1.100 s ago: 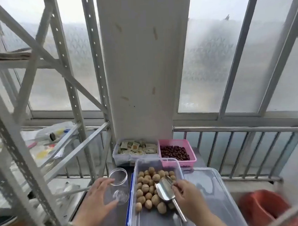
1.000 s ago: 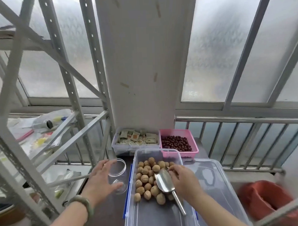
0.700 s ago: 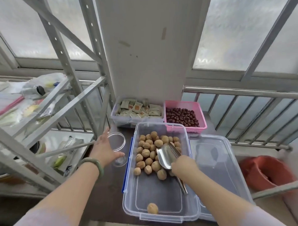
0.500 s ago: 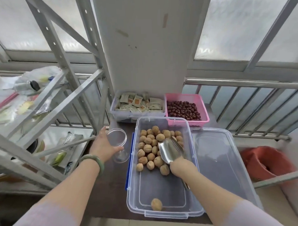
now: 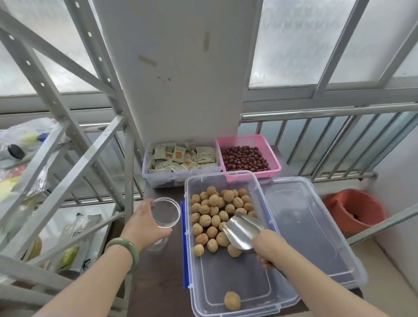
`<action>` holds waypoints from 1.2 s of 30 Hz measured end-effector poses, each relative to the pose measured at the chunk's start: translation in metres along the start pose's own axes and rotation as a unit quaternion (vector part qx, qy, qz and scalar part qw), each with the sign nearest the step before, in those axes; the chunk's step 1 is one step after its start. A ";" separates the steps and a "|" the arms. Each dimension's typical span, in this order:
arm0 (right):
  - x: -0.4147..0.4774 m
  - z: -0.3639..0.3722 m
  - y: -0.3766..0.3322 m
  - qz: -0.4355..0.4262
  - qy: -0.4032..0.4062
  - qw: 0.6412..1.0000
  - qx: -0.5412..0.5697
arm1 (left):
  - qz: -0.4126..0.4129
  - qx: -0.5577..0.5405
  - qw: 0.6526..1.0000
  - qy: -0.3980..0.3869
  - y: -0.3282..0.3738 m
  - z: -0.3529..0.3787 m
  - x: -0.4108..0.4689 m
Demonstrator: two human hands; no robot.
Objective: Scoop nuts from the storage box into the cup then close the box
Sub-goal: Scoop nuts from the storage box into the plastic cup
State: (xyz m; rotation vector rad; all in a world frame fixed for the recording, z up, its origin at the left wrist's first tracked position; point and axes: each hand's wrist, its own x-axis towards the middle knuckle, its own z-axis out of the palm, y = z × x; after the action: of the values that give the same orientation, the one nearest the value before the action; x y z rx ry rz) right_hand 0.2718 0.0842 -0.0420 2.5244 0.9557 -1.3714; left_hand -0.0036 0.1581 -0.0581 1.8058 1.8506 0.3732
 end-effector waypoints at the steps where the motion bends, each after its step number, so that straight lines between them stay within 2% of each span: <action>1: -0.013 -0.005 0.000 -0.008 -0.004 0.995 -0.096 | 0.011 0.009 1.000 -0.004 0.000 -0.002 0.000; 2: -0.023 -0.008 0.005 -0.068 0.009 0.976 -0.205 | 0.018 0.014 1.000 -0.009 0.000 -0.003 0.001; 3: -0.031 -0.011 0.009 -0.086 0.010 0.965 -0.246 | 0.024 0.020 0.999 -0.015 0.001 -0.005 0.001; 9: -0.050 -0.013 0.015 -0.112 0.008 0.915 -0.388 | 0.055 0.050 0.997 -0.029 0.010 -0.005 0.004; 17: -0.042 -0.016 0.019 -0.151 0.002 0.871 -0.467 | 0.051 0.074 0.994 -0.064 0.011 -0.002 -0.001; 20: -0.043 -0.016 0.014 -0.150 0.002 0.870 -0.469 | 0.046 0.072 0.994 -0.066 0.011 -0.001 -0.004; 24: -0.034 -0.005 0.005 -0.222 0.006 0.847 -0.484 | 0.046 0.066 0.995 -0.066 0.011 0.000 -0.008; 27: -0.011 0.004 -0.003 -0.188 -0.027 0.832 -0.522 | 0.045 0.065 0.995 -0.064 0.011 0.001 -0.011; 29: -0.001 0.005 -0.008 -0.178 -0.051 0.830 -0.526 | 0.047 0.062 0.995 -0.061 0.012 0.001 -0.013; 32: 0.009 0.010 -0.009 -0.160 -0.025 0.875 -0.457 | 0.043 0.060 0.996 -0.055 0.011 0.003 -0.017; 33: 0.017 0.010 -0.010 -0.175 -0.013 0.868 -0.464 | 0.042 0.059 0.996 -0.053 0.011 0.004 -0.018; 34: 0.017 0.011 -0.010 -0.172 -0.011 0.883 -0.437 | 0.041 0.057 0.996 -0.050 0.012 0.004 -0.018; 35: 0.015 0.010 -0.012 -0.186 -0.005 0.866 -0.465 | 0.039 0.056 0.997 -0.048 0.011 0.005 -0.020; 36: 0.010 0.009 -0.015 -0.193 0.003 0.887 -0.420 | 0.038 0.055 0.997 -0.047 0.012 0.004 -0.020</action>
State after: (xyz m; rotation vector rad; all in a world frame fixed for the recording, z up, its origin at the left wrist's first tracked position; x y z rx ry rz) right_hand 0.2603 0.0977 -0.0522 1.7284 1.6631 -0.7328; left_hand 0.0080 0.1380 -0.0520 1.9365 1.7734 0.2123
